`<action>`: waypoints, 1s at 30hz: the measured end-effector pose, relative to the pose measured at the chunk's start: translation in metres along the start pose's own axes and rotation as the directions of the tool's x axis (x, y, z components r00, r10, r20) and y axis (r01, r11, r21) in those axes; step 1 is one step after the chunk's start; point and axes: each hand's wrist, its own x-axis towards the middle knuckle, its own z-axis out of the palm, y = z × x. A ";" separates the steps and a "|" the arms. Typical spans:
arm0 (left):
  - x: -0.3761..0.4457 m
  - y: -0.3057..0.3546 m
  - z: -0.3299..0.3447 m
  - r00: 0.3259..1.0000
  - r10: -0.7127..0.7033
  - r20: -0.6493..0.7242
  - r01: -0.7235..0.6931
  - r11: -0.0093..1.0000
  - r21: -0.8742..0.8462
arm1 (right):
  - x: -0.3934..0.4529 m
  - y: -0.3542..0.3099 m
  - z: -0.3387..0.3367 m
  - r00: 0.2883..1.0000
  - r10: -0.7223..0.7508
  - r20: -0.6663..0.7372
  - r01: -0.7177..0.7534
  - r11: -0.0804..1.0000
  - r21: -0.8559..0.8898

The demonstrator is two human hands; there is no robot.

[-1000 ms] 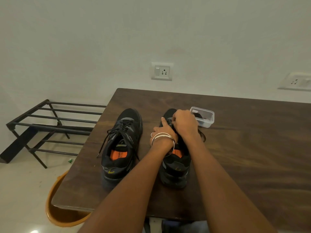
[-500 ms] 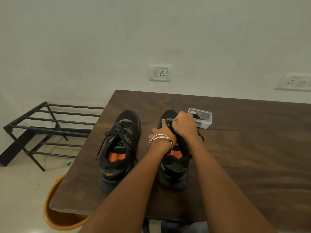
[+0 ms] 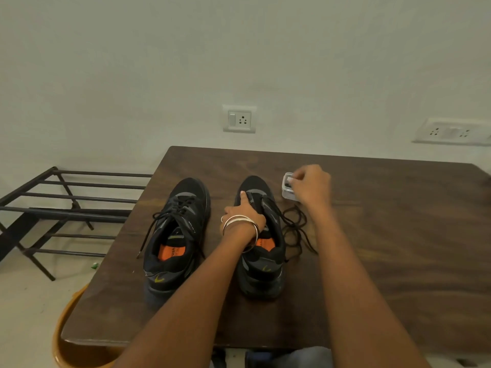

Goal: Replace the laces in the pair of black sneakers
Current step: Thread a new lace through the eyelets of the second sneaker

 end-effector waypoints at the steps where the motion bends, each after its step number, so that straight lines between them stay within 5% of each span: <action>1: 0.000 0.000 0.000 1.000 -0.001 0.000 0.001 1.000 -0.004 | -0.002 -0.004 0.009 0.995 -0.052 0.082 0.048 0.997 0.053; 5: 0.002 0.000 0.001 1.000 -0.013 -0.004 0.013 1.000 -0.015 | -0.001 0.000 0.050 0.957 -0.037 0.289 0.057 0.997 -0.061; 9: 0.004 0.001 0.002 1.000 -0.026 -0.003 0.026 1.000 -0.018 | 0.006 0.005 0.056 0.968 0.044 0.248 -0.037 0.999 -0.033; 16: 0.002 0.004 0.005 0.998 -0.058 -0.002 0.058 0.998 -0.002 | 0.007 -0.007 0.044 0.978 -0.069 0.198 0.075 0.997 -0.023; 20: 0.001 0.006 0.005 0.997 -0.071 -0.016 0.071 0.997 0.013 | 0.002 -0.008 0.031 0.971 -0.020 0.236 -0.038 0.970 0.239; 25: 0.001 0.007 0.006 0.997 -0.075 -0.030 0.076 0.996 0.042 | -0.001 -0.023 0.006 0.963 -0.033 0.266 -0.169 0.697 0.697; 30: 0.000 0.008 0.005 0.997 -0.075 -0.026 0.076 0.996 0.047 | 0.001 -0.026 -0.020 0.985 0.042 0.168 -0.171 0.107 0.979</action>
